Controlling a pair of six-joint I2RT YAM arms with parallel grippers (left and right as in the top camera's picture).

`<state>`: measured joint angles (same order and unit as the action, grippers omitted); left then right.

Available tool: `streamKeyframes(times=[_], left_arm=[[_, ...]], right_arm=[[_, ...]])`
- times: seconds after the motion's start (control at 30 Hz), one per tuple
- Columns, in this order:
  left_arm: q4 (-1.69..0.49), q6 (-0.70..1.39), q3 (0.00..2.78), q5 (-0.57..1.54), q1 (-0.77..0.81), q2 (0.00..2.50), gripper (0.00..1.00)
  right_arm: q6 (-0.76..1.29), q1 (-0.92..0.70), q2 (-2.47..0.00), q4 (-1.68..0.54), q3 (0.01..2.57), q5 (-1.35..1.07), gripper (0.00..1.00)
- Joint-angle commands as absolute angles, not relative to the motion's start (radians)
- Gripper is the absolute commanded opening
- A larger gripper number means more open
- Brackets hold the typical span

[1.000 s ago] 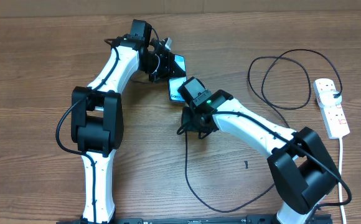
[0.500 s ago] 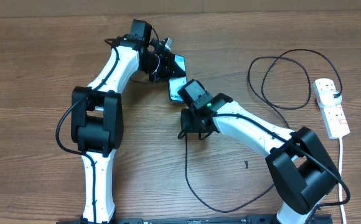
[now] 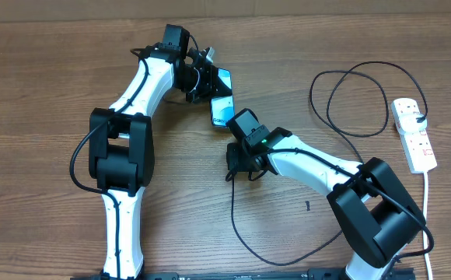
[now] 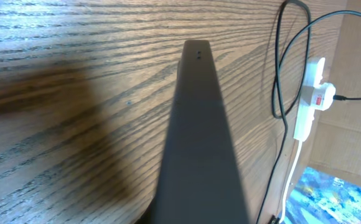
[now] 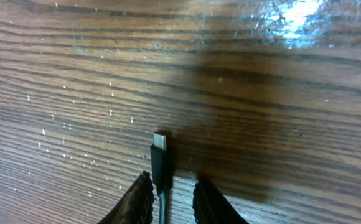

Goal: Plug charger to phone and switch on socket

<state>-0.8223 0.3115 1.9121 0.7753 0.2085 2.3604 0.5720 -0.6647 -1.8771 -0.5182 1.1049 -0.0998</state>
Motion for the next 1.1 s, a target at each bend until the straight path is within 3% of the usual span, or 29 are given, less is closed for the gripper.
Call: streamKeyframes(times=[0.0, 0.13, 0.27, 0.37, 0.57, 0.73, 1.07], left_arm=[[-0.822, 0.291, 1.932, 0.775, 0.202, 2.347, 0.04], [-0.823, 0.291, 1.932, 0.775, 0.201, 2.347, 0.04], [-0.822, 0.291, 1.932, 0.775, 0.2, 2.347, 0.04], [-0.825, 0.291, 1.932, 0.775, 0.196, 2.347, 0.04], [-0.826, 0.291, 1.932, 0.775, 0.195, 2.347, 0.04], [-0.829, 0.291, 1.932, 0.776, 0.195, 2.347, 0.04], [-0.83, 0.291, 1.932, 0.777, 0.195, 2.347, 0.04]], right_arm=[[0.568, -0.676, -1.91, -0.496, 1.099, -0.107, 0.22], [0.57, -0.694, -1.955, -0.443, 1.099, -0.127, 0.21], [0.57, -0.703, -1.958, -0.44, 1.105, -0.124, 0.06], [0.57, -0.7, -1.957, -0.485, 1.131, -0.093, 0.04], [0.514, -0.694, -1.954, -0.599, 1.208, -0.058, 0.1], [0.515, -0.7, -1.954, -0.608, 1.206, -0.073, 0.24], [0.527, -0.7, -1.954, -0.645, 1.206, -0.117, 0.26]])
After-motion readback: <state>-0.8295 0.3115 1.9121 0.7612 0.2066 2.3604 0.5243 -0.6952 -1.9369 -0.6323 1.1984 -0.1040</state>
